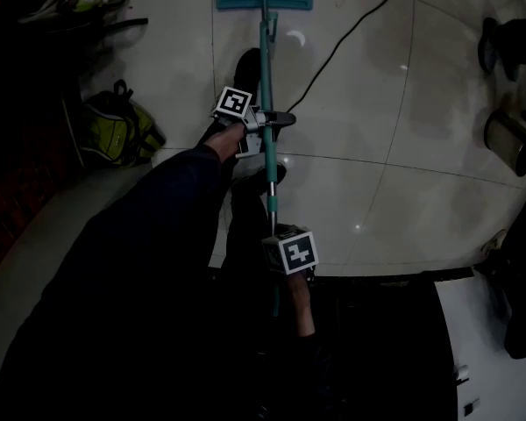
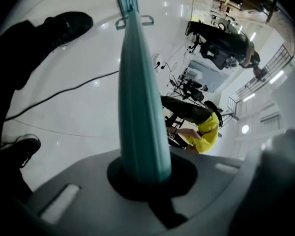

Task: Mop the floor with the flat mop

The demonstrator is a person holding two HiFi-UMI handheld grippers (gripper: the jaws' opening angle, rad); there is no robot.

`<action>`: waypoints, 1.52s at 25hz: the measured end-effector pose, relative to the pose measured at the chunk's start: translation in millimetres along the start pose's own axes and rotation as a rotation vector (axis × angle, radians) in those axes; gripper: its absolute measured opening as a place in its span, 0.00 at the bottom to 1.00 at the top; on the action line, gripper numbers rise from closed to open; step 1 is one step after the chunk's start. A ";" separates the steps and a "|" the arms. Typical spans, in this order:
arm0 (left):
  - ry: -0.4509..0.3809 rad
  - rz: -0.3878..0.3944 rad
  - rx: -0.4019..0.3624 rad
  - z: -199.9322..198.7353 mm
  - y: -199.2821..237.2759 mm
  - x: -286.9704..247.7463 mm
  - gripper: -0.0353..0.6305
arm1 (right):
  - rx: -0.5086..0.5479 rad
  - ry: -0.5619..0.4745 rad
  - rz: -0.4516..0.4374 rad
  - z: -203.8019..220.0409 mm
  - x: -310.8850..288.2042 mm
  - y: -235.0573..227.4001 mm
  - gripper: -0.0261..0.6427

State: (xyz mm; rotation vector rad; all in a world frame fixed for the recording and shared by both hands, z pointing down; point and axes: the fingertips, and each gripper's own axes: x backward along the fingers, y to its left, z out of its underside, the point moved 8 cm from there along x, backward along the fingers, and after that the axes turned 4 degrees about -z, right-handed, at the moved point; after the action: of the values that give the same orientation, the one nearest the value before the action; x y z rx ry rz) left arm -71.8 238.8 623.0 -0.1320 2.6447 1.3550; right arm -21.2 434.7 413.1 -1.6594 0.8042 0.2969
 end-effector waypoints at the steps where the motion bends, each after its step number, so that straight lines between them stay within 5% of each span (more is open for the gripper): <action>1: 0.002 0.006 -0.004 -18.4 -11.7 0.0 0.06 | -0.003 -0.006 0.002 -20.4 4.9 0.9 0.17; 14: -0.020 0.072 -0.087 -281.9 -168.4 -6.3 0.06 | 0.019 -0.105 0.029 -307.1 70.4 -10.6 0.17; 21: -0.045 0.083 -0.160 -365.1 -205.2 -13.9 0.06 | 0.062 -0.109 0.055 -386.6 84.1 -32.8 0.17; 28: -0.024 0.074 -0.166 -313.1 -197.8 -15.0 0.06 | 0.063 -0.121 0.037 -334.7 90.6 -17.1 0.17; 38: 0.059 -0.003 -0.124 -101.6 -102.9 -20.3 0.06 | 0.071 -0.057 0.040 -108.3 61.5 -4.1 0.17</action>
State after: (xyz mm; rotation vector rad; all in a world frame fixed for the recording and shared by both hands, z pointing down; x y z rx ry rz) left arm -47.0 96.3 603.2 -0.1946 2.6046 1.5374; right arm 1.4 312.2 407.9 -1.5637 0.7965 0.3389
